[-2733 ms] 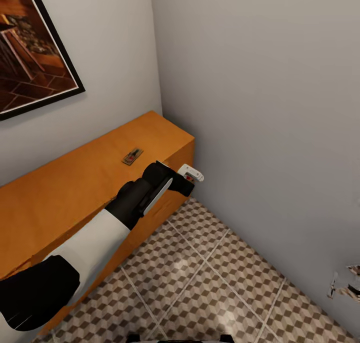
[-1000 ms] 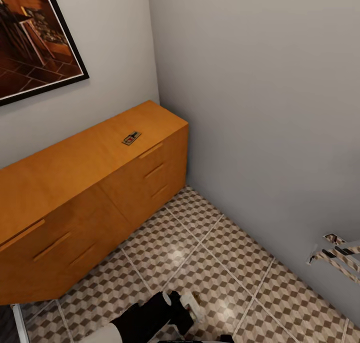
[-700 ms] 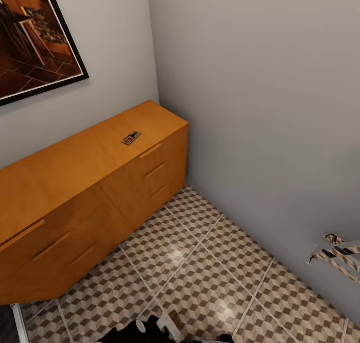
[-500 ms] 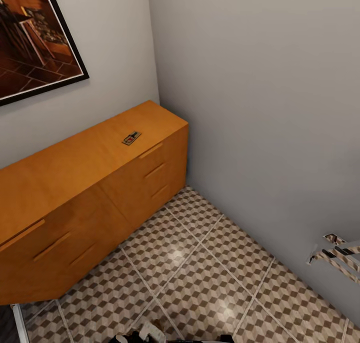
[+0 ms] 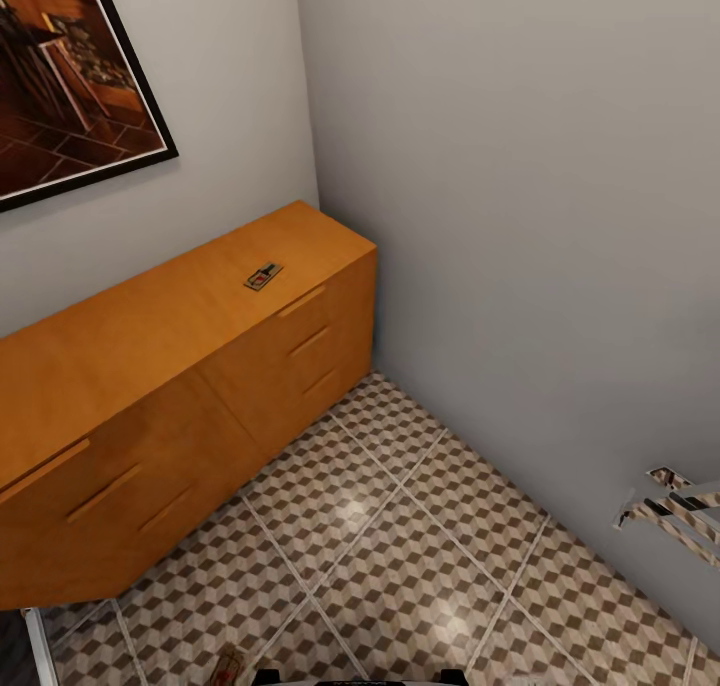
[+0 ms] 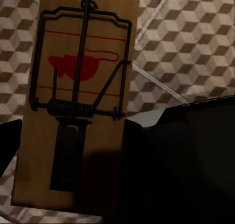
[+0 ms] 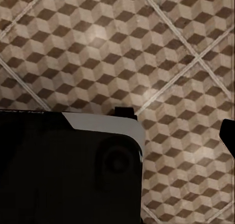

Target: Take the four mousetraps from the cabinet in the bathroom and place them on the bathroom floor. Make sure all four end up on the same floor surface, and ensure that at least two of them are either under or directly next to the same bathroom sink.

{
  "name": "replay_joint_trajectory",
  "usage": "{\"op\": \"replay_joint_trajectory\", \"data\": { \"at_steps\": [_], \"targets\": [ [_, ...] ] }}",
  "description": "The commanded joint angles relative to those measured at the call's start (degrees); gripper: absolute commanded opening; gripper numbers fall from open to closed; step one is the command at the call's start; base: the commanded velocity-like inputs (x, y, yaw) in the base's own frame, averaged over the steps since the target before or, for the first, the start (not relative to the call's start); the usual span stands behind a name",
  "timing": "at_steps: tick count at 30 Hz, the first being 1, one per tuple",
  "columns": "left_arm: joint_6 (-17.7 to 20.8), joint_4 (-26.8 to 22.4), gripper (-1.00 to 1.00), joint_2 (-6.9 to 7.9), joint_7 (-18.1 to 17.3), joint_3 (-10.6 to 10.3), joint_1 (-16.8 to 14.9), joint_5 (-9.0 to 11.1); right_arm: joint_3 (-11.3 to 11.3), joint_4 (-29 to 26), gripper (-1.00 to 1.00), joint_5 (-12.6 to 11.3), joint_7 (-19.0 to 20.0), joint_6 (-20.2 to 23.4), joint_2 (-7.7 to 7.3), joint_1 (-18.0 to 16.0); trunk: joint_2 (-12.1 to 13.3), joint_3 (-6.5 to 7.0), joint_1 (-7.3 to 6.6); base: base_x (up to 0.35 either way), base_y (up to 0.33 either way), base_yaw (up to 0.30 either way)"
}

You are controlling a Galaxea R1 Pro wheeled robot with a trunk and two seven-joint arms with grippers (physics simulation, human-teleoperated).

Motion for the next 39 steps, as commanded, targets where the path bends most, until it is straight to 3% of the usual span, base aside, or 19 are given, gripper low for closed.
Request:
{"op": "replay_joint_trajectory", "data": {
  "at_steps": [1, 6, 12, 17, 21, 27, 39],
  "targets": [
    [-0.43, 0.19, -1.0, 0.13, 0.12, -0.5, 0.22, 0.31, 0.5, -0.55, 1.0, -0.6, -0.17, 0.54, -0.22, -0.02, -0.08, -0.06, 0.03, 0.0, 0.0, 0.0],
    [-3.11, 0.28, -1.0, 1.13, 1.29, -0.45, 1.64, 0.63, 0.5, -5.46, 1.0, -0.53, -0.79, 7.09, -1.01, -0.16, -0.08, -0.06, 0.03, 0.0, 0.0, 0.0],
    [-7.38, 0.28, -1.0, 2.21, 1.65, -0.48, 2.79, 2.19, 0.57, -7.5, 1.0, -0.43, -1.06, 8.98, -1.22, -0.2, -0.08, -0.06, 0.03, 0.0, 0.0, 0.0],
    [-9.7, 0.23, -1.0, 2.4, 3.36, -0.5, 3.53, 7.95, 0.74, -7.49, 1.0, -0.51, -0.84, 6.82, -2.35, -0.21, -0.08, -0.06, 0.03, 0.0, 0.0, 0.0],
    [-11.44, 0.22, -1.0, 2.31, 4.2, -0.5, 3.87, 10.99, 0.82, -7.02, 1.0, -0.57, -0.73, 3.67, -2.99, -0.21, -0.08, -0.06, 0.03, 0.0, 0.0, 0.0],
    [-11.87, 0.22, -1.0, 1.86, 4.52, -0.57, 4.1, 11.98, 0.85, -5.74, 1.0, -0.59, -0.7, 1.84, -3.16, -0.21, -0.08, -0.06, 0.03, 0.0, 0.0, 0.0],
    [-11.85, 0.22, -1.0, 1.32, 4.58, -0.59, 4.21, 12.13, 0.89, -5.08, 1.0, -0.59, -0.69, 1.31, -3.04, -0.19, -0.08, -0.06, 0.03, 0.0, 0.0, 0.0]
  ]
}}
